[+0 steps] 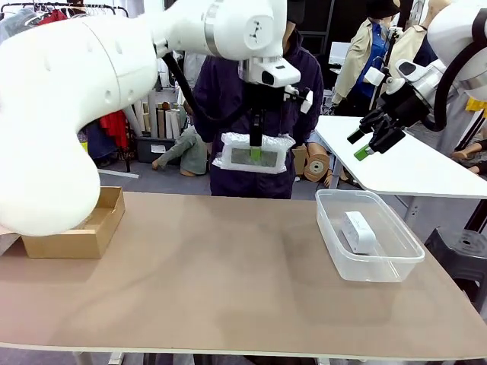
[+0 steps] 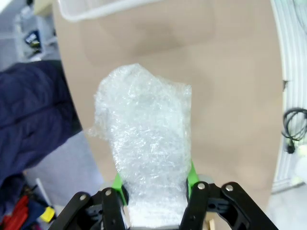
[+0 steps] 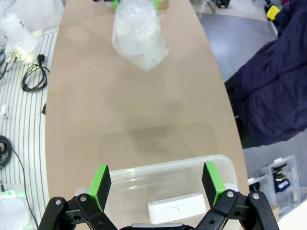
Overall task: Separate and place wrapped and unwrapped clocks.
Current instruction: Pick up the Digital clock indicated by the person, then if the picked Digital clock is wrapped, place it in the Package Box ; if not, place it in the Organizing box.
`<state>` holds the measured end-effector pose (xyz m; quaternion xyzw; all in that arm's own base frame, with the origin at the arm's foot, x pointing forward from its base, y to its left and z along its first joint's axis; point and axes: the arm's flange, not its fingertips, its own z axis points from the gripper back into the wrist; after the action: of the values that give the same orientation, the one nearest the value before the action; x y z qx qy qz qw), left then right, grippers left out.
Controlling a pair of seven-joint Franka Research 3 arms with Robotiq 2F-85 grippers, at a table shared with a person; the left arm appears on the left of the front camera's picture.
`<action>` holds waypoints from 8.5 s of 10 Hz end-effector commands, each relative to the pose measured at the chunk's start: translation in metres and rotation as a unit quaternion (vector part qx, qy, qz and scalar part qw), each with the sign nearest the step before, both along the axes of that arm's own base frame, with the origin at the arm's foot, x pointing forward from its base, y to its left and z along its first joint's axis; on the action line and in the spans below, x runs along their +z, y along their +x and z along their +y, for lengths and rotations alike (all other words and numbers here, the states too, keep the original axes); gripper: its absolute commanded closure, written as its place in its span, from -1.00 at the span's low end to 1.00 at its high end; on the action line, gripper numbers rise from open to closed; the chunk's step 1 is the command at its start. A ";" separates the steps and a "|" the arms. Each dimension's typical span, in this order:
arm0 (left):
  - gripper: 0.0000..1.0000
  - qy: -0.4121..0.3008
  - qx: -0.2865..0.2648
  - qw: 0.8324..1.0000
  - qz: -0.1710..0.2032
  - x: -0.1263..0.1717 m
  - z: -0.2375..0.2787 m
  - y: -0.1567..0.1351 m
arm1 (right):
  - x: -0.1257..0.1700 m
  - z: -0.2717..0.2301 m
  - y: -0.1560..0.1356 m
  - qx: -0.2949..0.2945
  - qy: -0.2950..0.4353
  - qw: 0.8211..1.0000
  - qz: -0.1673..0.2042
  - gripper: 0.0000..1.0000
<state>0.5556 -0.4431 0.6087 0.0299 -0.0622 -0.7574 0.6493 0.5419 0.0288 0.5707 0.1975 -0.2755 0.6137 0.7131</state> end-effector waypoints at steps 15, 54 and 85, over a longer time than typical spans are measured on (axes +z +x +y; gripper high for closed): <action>1.00 -0.006 0.053 0.997 -0.055 0.075 0.037 -0.017 | 0.002 0.000 0.001 0.001 0.001 1.000 -0.001 -1.00; 1.00 0.006 0.547 0.832 -0.092 0.074 0.281 -0.114 | 0.002 0.000 0.001 0.001 0.001 1.000 -0.001 -1.00; 1.00 -0.053 0.783 0.618 -0.036 -0.125 0.420 0.040 | 0.002 0.000 0.001 0.001 0.001 1.000 -0.001 -1.00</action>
<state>0.5914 -0.0264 0.4792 0.0719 -0.0712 0.0347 0.9943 0.5423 0.0287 0.5722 0.1972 -0.2760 0.6141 0.7126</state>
